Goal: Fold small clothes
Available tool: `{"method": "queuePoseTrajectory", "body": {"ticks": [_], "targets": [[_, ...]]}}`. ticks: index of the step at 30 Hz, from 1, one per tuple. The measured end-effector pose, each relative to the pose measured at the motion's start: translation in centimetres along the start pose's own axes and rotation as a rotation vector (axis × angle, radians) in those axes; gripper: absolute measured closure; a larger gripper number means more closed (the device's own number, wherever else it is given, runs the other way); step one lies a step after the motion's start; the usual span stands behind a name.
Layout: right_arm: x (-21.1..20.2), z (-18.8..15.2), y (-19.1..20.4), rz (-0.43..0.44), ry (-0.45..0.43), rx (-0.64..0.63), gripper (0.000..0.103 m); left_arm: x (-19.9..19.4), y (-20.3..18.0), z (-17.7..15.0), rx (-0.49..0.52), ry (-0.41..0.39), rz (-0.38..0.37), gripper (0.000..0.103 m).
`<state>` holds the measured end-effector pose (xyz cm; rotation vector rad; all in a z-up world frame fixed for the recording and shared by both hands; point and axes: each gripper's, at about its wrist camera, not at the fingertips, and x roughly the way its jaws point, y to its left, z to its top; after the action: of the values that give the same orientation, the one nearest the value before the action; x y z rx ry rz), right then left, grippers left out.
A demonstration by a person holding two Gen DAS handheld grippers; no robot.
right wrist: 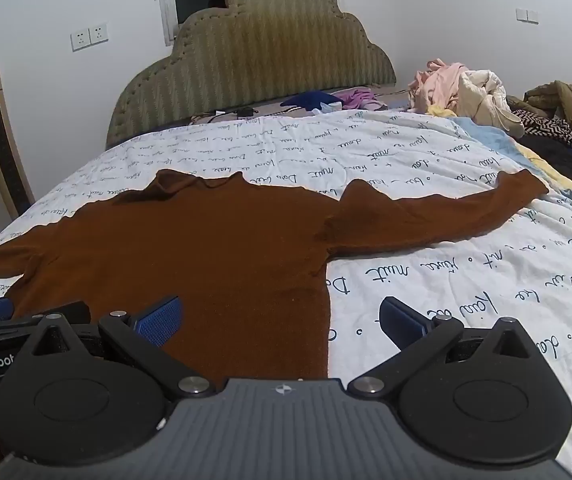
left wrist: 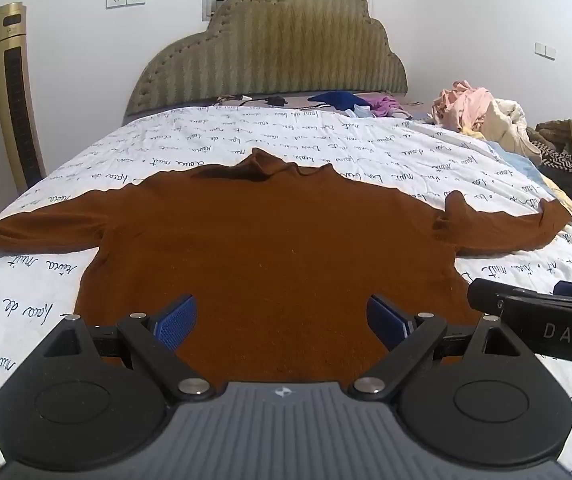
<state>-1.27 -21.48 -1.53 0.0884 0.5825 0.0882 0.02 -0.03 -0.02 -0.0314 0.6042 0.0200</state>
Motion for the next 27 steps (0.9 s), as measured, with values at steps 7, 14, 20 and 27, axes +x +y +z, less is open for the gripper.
{"method": "queuePoseTrajectory", "body": {"ticks": [7, 14, 20, 27], "targets": [[-0.04, -0.01, -0.04, 0.006, -0.002, -0.001, 0.0, 0.4, -0.06, -0.35, -0.002, 0.004, 0.005, 0.01], [0.1, 0.01, 0.07, 0.005, -0.003, -0.004, 0.0, 0.45, 0.0, -0.25, -0.006, 0.009, 0.005, 0.01], [0.11, -0.01, -0.09, 0.008, 0.002, -0.001, 0.0, 0.53, 0.02, -0.27, -0.006, 0.011, 0.003, 0.01], [0.11, -0.24, 0.03, 0.009, -0.001, -0.001, 0.0, 0.39, 0.25, -0.22, -0.008, 0.01, -0.007, 0.01]]}}
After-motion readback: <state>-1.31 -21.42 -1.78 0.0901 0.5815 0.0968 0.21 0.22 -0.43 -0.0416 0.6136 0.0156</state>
